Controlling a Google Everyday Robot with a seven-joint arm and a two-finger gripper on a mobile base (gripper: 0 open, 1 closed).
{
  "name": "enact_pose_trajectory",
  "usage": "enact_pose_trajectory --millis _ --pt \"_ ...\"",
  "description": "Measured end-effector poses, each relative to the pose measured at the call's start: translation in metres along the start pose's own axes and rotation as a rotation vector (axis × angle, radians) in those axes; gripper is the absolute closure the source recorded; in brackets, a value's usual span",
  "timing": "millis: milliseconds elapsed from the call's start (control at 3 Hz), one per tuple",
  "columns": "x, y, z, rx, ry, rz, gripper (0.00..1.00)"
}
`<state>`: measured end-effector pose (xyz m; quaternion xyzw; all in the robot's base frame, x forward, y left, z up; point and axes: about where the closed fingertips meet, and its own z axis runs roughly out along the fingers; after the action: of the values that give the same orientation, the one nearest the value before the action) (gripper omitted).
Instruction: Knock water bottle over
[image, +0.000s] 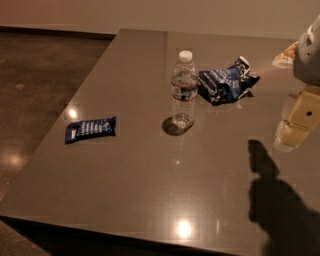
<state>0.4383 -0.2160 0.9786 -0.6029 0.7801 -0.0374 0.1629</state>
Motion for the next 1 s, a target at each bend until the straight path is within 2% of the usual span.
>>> enact_pose_trajectory --millis 333,667,1000 --pt "0.0 0.0 0.0 0.0 0.0 0.0 0.0" --pt "-0.015 -0.013 0.005 0.004 -0.042 0.015 0.0" --pt "-0.046 -0.035 0.023 0.007 -0.123 0.048 0.0"
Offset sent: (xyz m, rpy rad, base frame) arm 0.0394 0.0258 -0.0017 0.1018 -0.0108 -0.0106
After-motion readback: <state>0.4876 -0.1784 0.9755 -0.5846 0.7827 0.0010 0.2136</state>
